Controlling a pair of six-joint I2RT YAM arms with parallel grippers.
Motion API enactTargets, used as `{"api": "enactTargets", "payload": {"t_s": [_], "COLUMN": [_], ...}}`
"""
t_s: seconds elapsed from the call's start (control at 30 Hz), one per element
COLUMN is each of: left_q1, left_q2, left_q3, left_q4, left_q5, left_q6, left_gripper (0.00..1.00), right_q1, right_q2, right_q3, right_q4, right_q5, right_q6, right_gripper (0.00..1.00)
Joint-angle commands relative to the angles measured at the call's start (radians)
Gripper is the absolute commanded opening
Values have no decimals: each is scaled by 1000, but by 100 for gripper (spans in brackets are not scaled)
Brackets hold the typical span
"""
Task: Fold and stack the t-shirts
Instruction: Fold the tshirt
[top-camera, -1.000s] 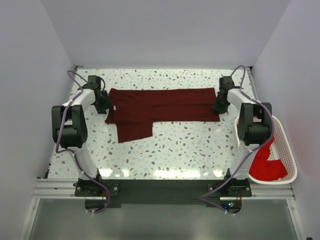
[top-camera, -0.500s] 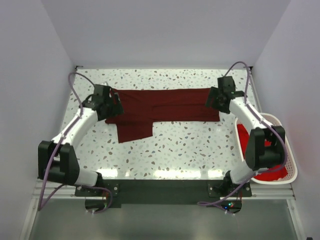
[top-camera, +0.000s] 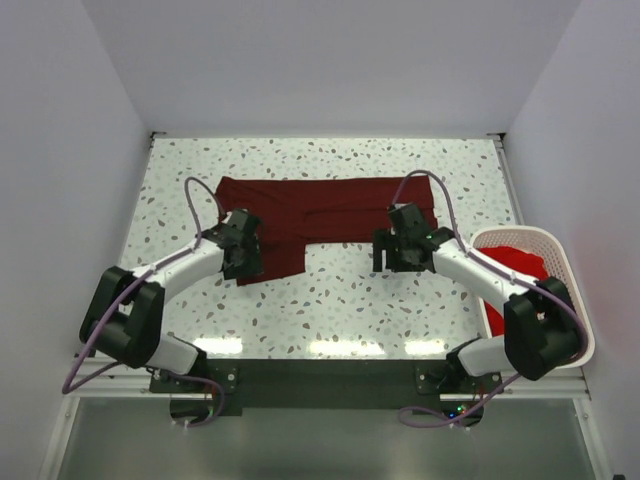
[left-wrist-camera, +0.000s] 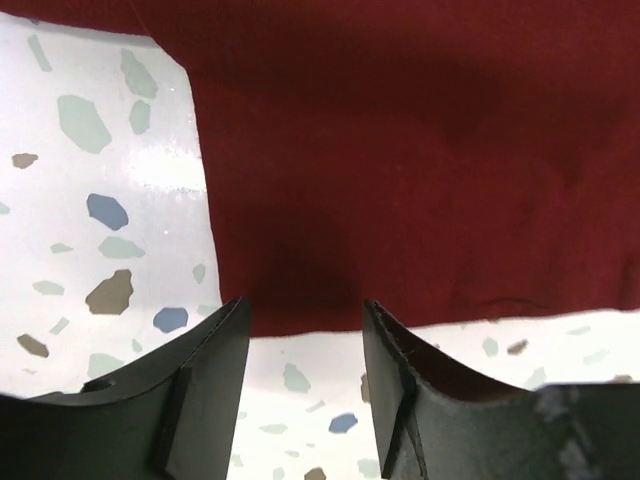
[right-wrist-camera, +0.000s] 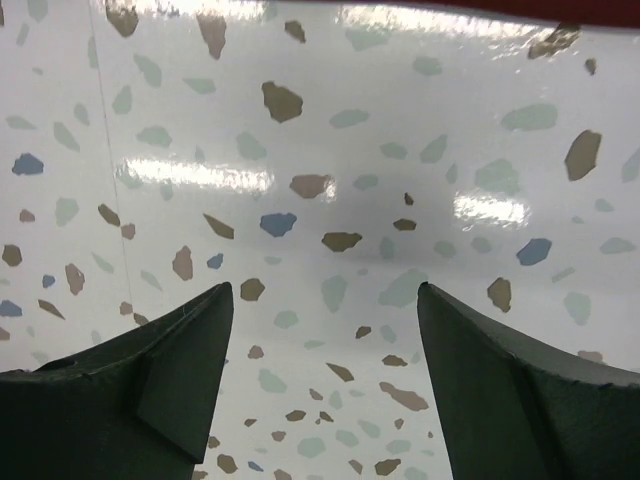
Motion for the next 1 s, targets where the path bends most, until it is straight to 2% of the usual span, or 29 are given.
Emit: {"api": "enactTargets", "payload": {"t_s": [0.0,0.13,0.23,0.27,0.37,0.47,0.63,0.97], "left_q1": [-13,-26,-30,-31,-31,-30,-23,65], "left_q2": [54,86,103,107,117,121,187,507], "left_q3": [-22,-52,-61,-56,-6,97,362,908], "left_q4": [66,91,100,100,54,5,-57,-81], "left_q5": [-50,-53,-50,-45,-76,-110,-191,-217], "left_q6": [-27,-54,-64,-62,-42,-12,63,194], "left_gripper": [51,42,27,17,0,0,0,0], "right_q1": [17,19,19,19,19,19,19,17], "right_q2": [-58,-75,-81,-83,-84,-75,-69,-61], "right_q3": [-32,-50,-52,-50,-47,-44,-39,-21], "right_q4": [56,54,50,53,60,65,65,59], "right_q5": [-25,-29,-35,-36,-53,-81,-79,-121], "right_q6": [23,3,-7,-9,-18,-27,-43,-87], "right_gripper": [78,78,78,78,78,78,78,78]}}
